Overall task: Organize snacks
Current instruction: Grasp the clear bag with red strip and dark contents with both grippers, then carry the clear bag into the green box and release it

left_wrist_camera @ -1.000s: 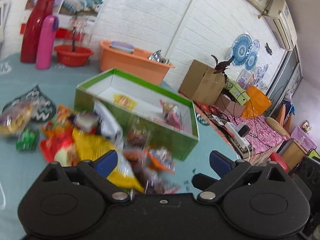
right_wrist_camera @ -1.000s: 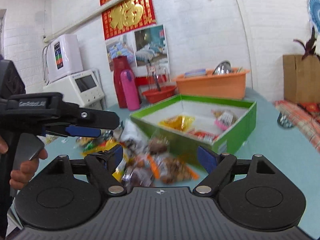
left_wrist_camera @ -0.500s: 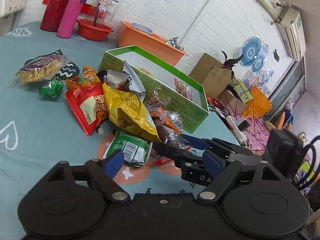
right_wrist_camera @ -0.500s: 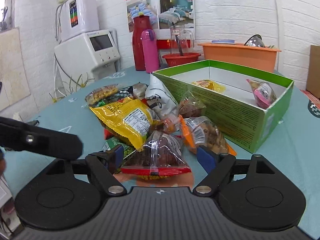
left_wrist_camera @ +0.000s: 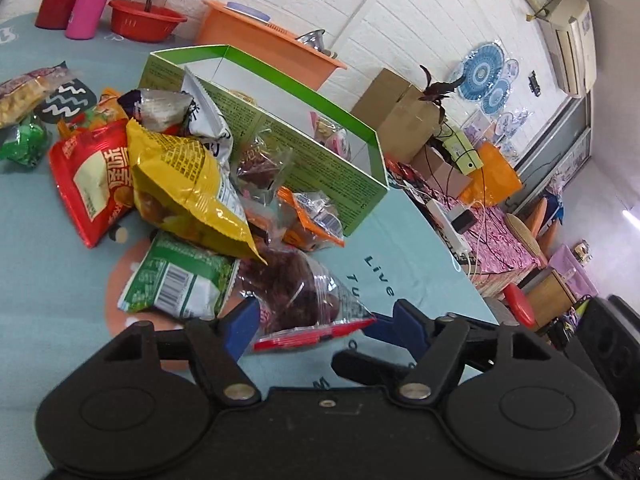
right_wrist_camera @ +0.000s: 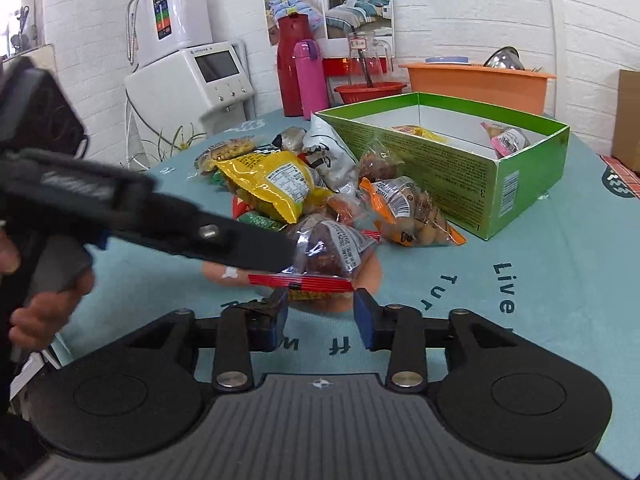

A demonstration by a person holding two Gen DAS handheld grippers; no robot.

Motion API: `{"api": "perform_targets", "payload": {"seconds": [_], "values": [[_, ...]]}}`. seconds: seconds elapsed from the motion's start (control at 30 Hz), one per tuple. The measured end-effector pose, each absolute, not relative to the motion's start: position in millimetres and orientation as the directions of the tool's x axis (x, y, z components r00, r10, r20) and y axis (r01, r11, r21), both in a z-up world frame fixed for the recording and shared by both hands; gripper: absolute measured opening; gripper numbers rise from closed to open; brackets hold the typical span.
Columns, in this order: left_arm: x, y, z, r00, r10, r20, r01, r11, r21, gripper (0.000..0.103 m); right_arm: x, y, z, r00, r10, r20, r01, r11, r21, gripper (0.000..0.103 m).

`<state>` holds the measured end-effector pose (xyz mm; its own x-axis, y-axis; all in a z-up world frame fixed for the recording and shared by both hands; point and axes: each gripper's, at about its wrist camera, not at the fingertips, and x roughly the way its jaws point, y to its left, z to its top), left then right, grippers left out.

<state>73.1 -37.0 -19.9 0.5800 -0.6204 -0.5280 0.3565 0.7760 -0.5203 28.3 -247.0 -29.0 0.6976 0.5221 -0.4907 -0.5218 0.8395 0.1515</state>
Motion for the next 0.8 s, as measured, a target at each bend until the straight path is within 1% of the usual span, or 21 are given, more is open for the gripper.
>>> {"api": "perform_targets", "payload": {"seconds": [0.03,0.1,0.13,0.17,0.2,0.4,0.43,0.47,0.5,0.53,0.63,0.73,0.8], "values": [[77.6,-37.4,-20.9,0.583,-0.616,-0.53,0.349,0.779,-0.521,0.103,28.9,-247.4,-28.4,0.702,0.523,-0.483,-0.524,0.839,0.148,0.086],[83.3,-38.0,-24.1,0.577,-0.613,-0.54,0.341,0.781,-0.522,0.103,31.3,-246.5,-27.4,0.717,0.52,-0.465,-0.523,0.842,0.134,0.101],[85.3,-38.4,-25.7,0.568,-0.619,-0.542,0.345,0.777,-0.526,0.103,33.9,-245.5,-27.2,0.72,0.518,-0.461,-0.525,0.842,0.125,0.101],[87.3,-39.1,-27.5,0.557,-0.625,-0.547,0.347,0.774,-0.53,0.1,36.3,-244.0,-27.8,0.719,0.52,-0.462,-0.529,0.84,0.121,0.101],[88.6,-39.6,-28.9,0.547,-0.63,-0.551,0.351,0.77,-0.533,0.095,39.8,-243.1,-28.6,0.715,0.524,-0.463,-0.534,0.836,0.122,0.101],[93.5,-44.5,-32.5,0.539,-0.635,-0.553,0.362,0.768,-0.529,0.095,55.2,-234.7,-33.8,0.694,0.529,-0.488,-0.545,0.829,0.124,0.1],[93.2,-47.1,-32.8,0.544,-0.629,-0.555,0.368,0.773,-0.516,0.093,57.1,-233.6,-34.8,0.692,0.531,-0.489,-0.546,0.828,0.126,0.095],[92.5,-49.1,-32.4,0.554,-0.617,-0.559,0.371,0.784,-0.498,0.092,59.2,-232.8,-35.8,0.685,0.54,-0.488,-0.554,0.822,0.132,0.086],[91.4,-51.0,-31.6,0.562,-0.608,-0.56,0.374,0.791,-0.484,0.085,60.2,-232.2,-36.8,0.683,0.543,-0.489,-0.554,0.821,0.139,0.075],[90.5,-53.0,-30.3,0.561,-0.611,-0.559,0.378,0.79,-0.484,0.08,59.1,-230.7,-36.4,0.692,0.529,-0.492,-0.543,0.83,0.129,0.072],[84.1,-56.6,-24.2,0.559,-0.621,-0.55,0.399,0.783,-0.478,0.079,53.0,-229.7,-31.8,0.714,0.497,-0.493,-0.523,0.847,0.096,0.064],[76.5,-59.5,-13.5,0.564,-0.64,-0.522,0.425,0.766,-0.481,0.078,43.9,-234.8,-22.5,0.728,0.488,-0.482,-0.514,0.853,0.088,0.062],[70.8,-60.3,-1.9,0.577,-0.65,-0.494,0.449,0.758,-0.472,0.078,36.5,-237.3,-13.4,0.749,0.479,-0.458,-0.509,0.858,0.064,0.062]]}}
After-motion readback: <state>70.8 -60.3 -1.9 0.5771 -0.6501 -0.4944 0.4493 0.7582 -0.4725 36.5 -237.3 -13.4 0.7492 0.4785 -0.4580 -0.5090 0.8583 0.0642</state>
